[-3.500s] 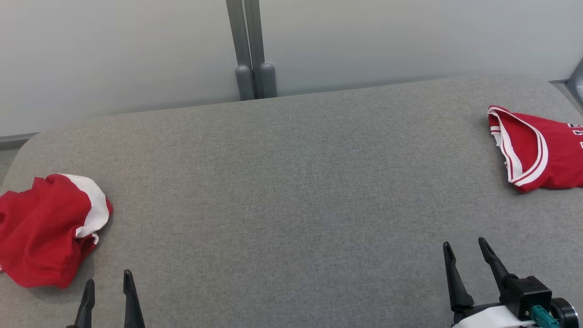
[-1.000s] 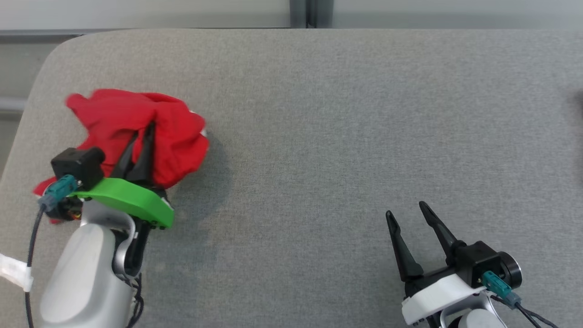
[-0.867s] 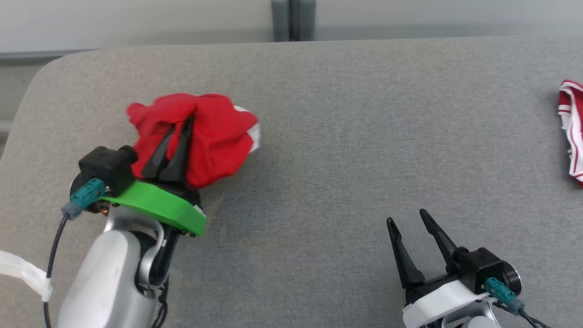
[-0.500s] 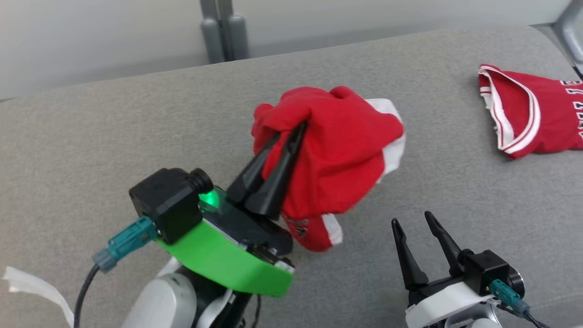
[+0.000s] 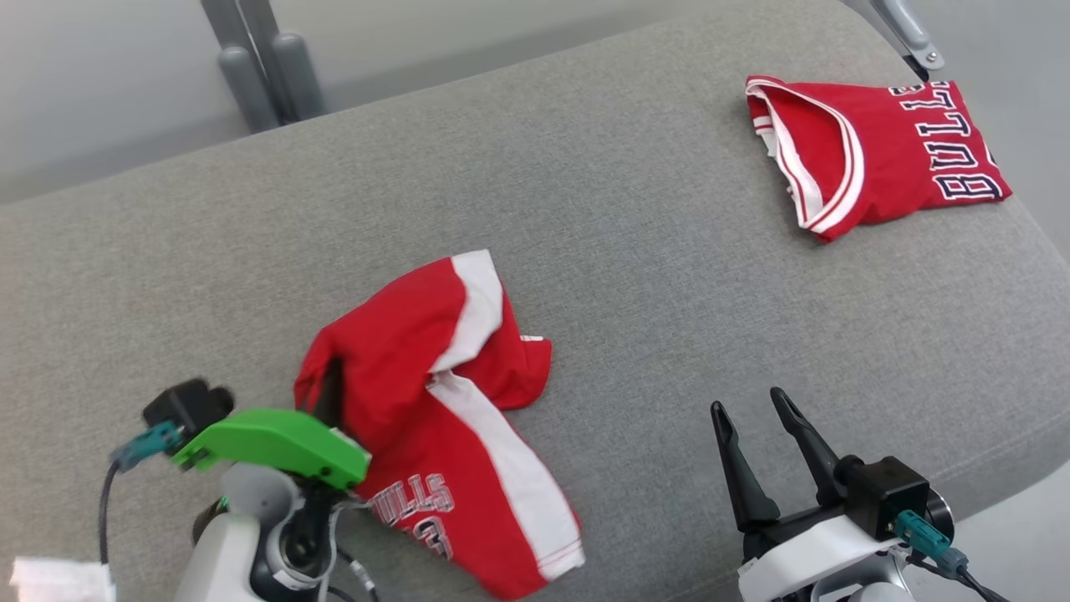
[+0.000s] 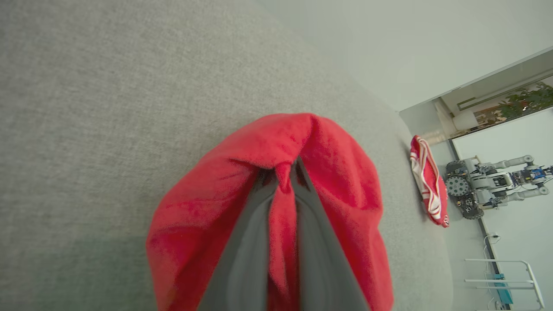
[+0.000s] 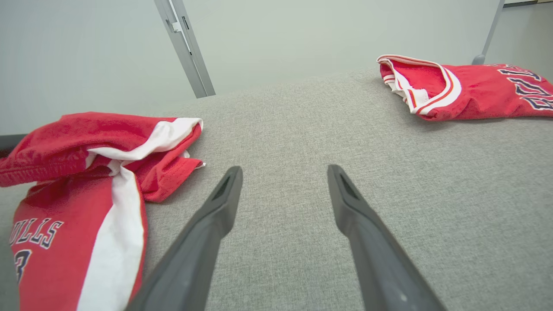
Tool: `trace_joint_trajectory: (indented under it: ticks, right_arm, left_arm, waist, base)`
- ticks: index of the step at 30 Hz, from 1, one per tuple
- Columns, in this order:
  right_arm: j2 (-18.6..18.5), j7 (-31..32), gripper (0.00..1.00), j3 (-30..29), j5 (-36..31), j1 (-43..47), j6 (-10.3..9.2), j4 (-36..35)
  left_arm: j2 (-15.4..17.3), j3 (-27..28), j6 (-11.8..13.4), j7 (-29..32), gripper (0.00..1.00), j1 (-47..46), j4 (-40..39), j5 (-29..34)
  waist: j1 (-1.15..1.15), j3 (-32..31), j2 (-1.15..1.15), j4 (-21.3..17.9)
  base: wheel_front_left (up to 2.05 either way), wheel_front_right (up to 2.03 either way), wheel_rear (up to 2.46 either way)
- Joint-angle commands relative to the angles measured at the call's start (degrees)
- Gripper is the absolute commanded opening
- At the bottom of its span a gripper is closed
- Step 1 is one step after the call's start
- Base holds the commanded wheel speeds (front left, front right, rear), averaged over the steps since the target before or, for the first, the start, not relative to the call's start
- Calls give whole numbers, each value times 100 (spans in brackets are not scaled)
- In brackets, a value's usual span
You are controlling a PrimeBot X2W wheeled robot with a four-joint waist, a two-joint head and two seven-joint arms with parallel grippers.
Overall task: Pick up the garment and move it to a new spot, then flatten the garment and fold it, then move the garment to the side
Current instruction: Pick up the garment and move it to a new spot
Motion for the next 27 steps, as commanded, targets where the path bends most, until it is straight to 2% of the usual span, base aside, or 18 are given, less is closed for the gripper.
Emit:
trace_joint_trajectory:
  ticks: [1,2,3,4,5,10,13,16,18,21,27]
  right_arm:
    - [-2,-16,100,4,51,-46,-7,13]
    - [-1,-15,100,1,50,-53,-7,23]
    - [-1,-15,100,-6,41,-60,-7,28]
    - [-1,-15,100,-16,30,-62,-7,35]
    - [-1,-15,100,-30,18,-59,-7,41]
    - [-2,-15,100,-120,-52,54,-7,106]
    - [-1,-15,100,-165,-59,97,-7,110]
    - [-4,-15,100,-287,-112,120,-7,58]
    - [-3,-15,100,-404,-222,142,-7,-5]
    - [-4,-15,100,-573,-347,175,-7,-119]
    - [-4,-15,100,-932,-577,233,-7,-325]
  left_arm:
    - [8,189,44,-162,0,-184,393,-86]
    - [1,296,38,-254,7,-249,676,-146]
    - [-7,421,14,-423,20,-330,982,-206]
    - [-12,487,-31,-546,41,-388,1185,-222]
    - [-26,507,-126,-674,100,-442,1395,-227]
    - [-46,436,-637,-1089,100,-515,1855,-159]
    - [102,306,-847,-1707,100,-341,1653,228]
    - [354,138,-836,-2174,100,-96,1140,1052]
    - [416,161,-597,-2247,100,242,561,1756]
    - [289,450,-459,-2249,100,762,-349,2499]
    - [11,862,-612,-2249,100,1739,-1361,3545]
  waist:
    - [0,99,0,-113]
    - [0,106,0,-119]
    - [0,115,0,-120]
    - [0,121,0,-118]
    - [0,125,0,-106]
    - [0,69,0,23]
    - [0,-4,0,146]
    - [0,-78,0,309]
    - [0,-141,0,473]
    - [0,-225,0,681]
    - [0,-480,0,1077]
  base:
    - [0,0,0]
    - [0,0,0]
    - [0,0,0]
    - [0,0,0]
    - [0,0,0]
    - [0,0,0]
    - [0,0,0]
    - [0,0,0]
    - [0,0,0]
    - [0,0,0]
    - [0,0,0]
